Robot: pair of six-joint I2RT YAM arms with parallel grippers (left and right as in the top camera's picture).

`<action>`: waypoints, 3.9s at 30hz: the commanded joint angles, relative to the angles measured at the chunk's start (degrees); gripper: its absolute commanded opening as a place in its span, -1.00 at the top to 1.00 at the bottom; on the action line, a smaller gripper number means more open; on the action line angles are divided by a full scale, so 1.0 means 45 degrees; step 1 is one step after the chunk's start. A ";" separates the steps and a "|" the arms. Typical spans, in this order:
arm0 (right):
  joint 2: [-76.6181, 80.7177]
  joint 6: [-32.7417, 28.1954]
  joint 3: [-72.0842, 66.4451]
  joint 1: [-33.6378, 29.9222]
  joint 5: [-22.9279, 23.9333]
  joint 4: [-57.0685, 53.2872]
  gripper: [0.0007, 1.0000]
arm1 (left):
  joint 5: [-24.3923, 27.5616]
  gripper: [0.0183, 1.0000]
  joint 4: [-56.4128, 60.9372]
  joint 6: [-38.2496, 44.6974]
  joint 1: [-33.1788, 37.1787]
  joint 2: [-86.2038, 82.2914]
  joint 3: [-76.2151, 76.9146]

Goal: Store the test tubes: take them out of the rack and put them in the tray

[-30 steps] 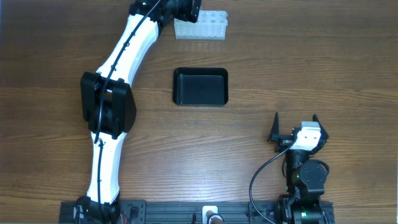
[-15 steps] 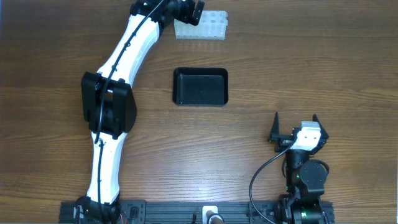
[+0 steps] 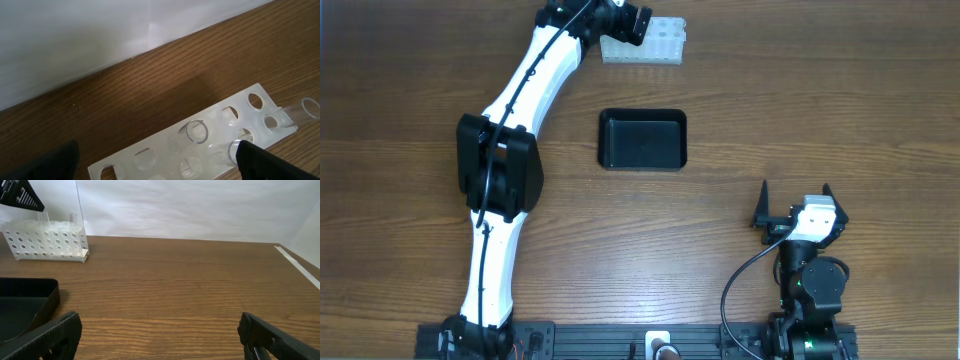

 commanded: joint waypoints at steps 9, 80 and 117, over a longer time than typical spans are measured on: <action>-0.0044 -0.0063 -0.0073 -0.0053 -0.0053 -0.0049 -0.99 | -0.0311 -1.00 0.0243 0.0024 0.0102 0.0316 0.0141; -0.0044 -0.0063 -0.0073 -0.0049 -0.0053 -0.0049 -0.98 | 0.0534 -0.06 0.1127 -0.0194 -0.0146 0.0758 0.0136; -0.0044 -0.0063 -0.0073 -0.0049 -0.0053 -0.0049 -0.98 | 0.1409 0.09 0.1413 -0.0199 -0.0204 0.1112 0.0136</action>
